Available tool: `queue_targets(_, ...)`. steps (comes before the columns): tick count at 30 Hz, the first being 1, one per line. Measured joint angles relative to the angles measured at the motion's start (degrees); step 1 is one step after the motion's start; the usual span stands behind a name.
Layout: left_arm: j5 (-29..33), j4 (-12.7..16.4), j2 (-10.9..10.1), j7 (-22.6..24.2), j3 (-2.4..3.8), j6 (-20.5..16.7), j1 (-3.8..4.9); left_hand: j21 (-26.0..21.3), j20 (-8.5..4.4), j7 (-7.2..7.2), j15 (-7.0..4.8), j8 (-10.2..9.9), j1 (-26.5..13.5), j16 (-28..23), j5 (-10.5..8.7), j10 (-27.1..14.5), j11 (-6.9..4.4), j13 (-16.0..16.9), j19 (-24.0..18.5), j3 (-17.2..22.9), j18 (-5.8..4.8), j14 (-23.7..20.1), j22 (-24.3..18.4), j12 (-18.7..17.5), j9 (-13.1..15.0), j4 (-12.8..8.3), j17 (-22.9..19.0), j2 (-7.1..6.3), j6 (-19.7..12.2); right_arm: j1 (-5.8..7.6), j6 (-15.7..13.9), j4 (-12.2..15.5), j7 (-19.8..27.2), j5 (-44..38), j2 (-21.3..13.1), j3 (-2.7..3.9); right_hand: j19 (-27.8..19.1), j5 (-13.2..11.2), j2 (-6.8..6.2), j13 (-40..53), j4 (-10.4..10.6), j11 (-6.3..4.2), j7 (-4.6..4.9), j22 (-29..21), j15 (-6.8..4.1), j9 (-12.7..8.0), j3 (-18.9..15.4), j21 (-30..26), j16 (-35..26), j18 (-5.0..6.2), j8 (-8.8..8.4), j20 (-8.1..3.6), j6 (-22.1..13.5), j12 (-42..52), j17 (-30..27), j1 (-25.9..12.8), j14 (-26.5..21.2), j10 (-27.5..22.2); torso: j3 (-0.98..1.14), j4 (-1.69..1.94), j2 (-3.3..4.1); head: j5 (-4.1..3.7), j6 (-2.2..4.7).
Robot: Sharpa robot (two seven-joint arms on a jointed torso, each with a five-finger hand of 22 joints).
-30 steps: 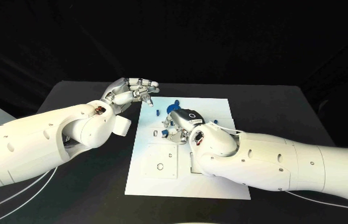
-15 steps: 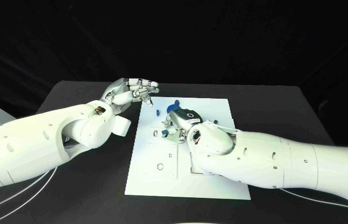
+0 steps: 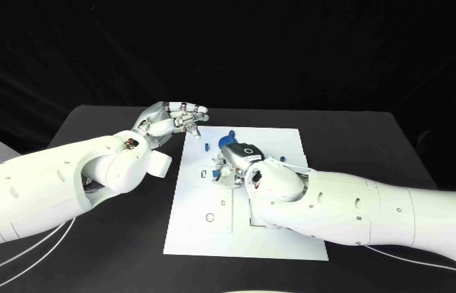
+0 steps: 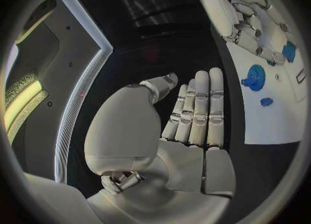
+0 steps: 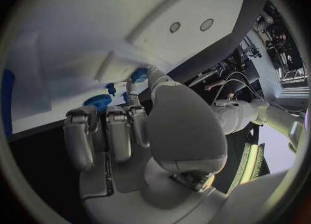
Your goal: Assemble the parts on the task board
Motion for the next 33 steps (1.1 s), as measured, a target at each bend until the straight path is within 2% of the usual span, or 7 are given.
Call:
queue_targets(3,0.0,-0.01,0.01,-0.01,0.0,0.0,0.0,0.0,0.0,0.0,0.0,0.0,0.0,0.0,0.0,0.0,0.0,0.0,0.0,0.0,0.0,0.0,0.0,0.0,0.0,0.0,0.0,0.0,0.0,0.03,0.31,-0.11,-0.08,0.0,0.1,0.0,0.0,1.26,0.38,0.0,-0.86,0.0,0.0,0.0,-0.08,0.0,0.86,0.0,0.0,0.0,0.44,0.0,0.0,0.0,0.0,2.41,0.08,0.0,0.01,0.0,-0.01,0.01,0.0)
queue_targets(8,0.0,-0.04,0.02,-0.02,0.0,0.01,0.0,0.0,0.0,0.0,0.0,0.0,0.0,0.0,0.0,0.0,0.0,0.0,0.0,0.0,0.0,0.0,0.0,0.0,0.0,0.0,0.0,0.0,0.0,0.03,0.64,-0.06,-0.1,-0.04,0.3,0.03,0.0,3.58,-0.47,0.0,-2.22,0.0,0.07,0.0,-0.08,-0.18,3.69,0.0,0.0,0.0,0.88,0.0,-0.08,0.0,-0.01,5.46,0.08,0.0,0.08,0.02,-0.01,0.01,0.07)
queue_targets(20,0.0,-0.13,0.07,-0.05,0.0,0.05,0.0,0.0,0.0,0.0,0.0,0.0,0.0,0.0,0.0,0.0,0.0,0.0,0.0,0.0,0.0,0.0,0.0,0.0,-0.01,0.0,0.0,0.0,0.0,0.01,0.61,0.66,0.56,-0.15,0.09,0.04,0.0,9.82,-1.6,0.0,-4.93,0.01,0.33,0.04,-0.07,-0.97,10.51,0.0,0.0,0.0,1.39,0.0,-0.63,0.0,-0.01,7.48,0.08,0.0,0.09,-0.01,0.01,0.01,0.09)
queue_targets(24,0.0,-0.15,0.07,-0.06,-0.01,0.06,0.0,0.0,0.0,0.0,0.0,0.0,0.0,0.0,0.0,0.0,0.0,0.0,0.0,0.0,0.0,0.0,-0.01,0.0,-0.01,0.0,0.01,0.0,0.0,0.01,0.52,0.82,0.98,-0.19,-0.29,0.03,0.0,10.97,-2.27,0.0,-6.42,0.01,0.89,0.04,-0.07,-1.28,13.39,0.0,0.0,0.0,1.4,0.0,-1.4,0.0,-0.01,8.14,0.08,0.0,0.09,-0.01,0.01,0.01,0.04)
queue_targets(26,0.0,-0.16,0.07,-0.06,-0.01,0.07,0.0,0.0,0.0,0.0,0.0,0.0,0.0,0.0,0.0,0.0,0.0,0.0,0.0,0.0,0.0,0.0,-0.01,0.0,-0.01,0.0,0.01,0.0,0.0,0.01,0.51,0.89,1.17,-0.19,-0.47,0.02,0.0,11.1,-2.29,0.0,-7.47,0.06,1.43,0.04,-0.04,-1.59,15.54,0.0,0.0,0.0,0.77,0.01,-2.35,0.0,-0.02,8.13,0.07,-0.01,0.09,-0.01,0.01,0.01,0.02)
queue_targets(29,0.0,-0.16,0.05,-0.08,-0.01,0.08,0.0,0.0,0.0,0.0,0.0,0.0,0.0,0.0,0.0,0.0,0.0,0.0,0.0,0.0,0.0,0.0,-0.01,0.0,-0.01,0.0,0.01,0.0,0.0,-0.02,0.55,0.9,1.38,-0.2,-0.85,-0.02,-0.08,13.22,-3.55,0.0,-9.28,1.08,2.48,0.04,0.77,-2.49,19.12,0.0,0.0,0.0,-0.98,0.39,-4.18,0.0,-0.02,7.5,0.07,0.01,0.08,-0.01,0.02,0.01,-0.01)
queue_targets(33,0.0,-0.16,0.03,-0.1,-0.01,0.1,0.0,0.0,0.0,0.0,0.0,0.0,0.0,0.0,0.0,0.0,0.0,0.0,0.0,0.0,0.0,0.0,-0.01,0.0,-0.01,0.0,0.01,0.0,0.0,-0.04,0.82,0.84,1.64,-0.2,-1.14,-0.04,0.0,14.87,-4.63,0.0,-11.49,1.34,2.86,0.04,1.17,-3.37,22.07,0.0,0.0,0.0,-2.71,0.65,-5.75,0.0,-0.02,6.39,0.07,-0.12,0.08,-0.01,0.02,0.04,-0.01)
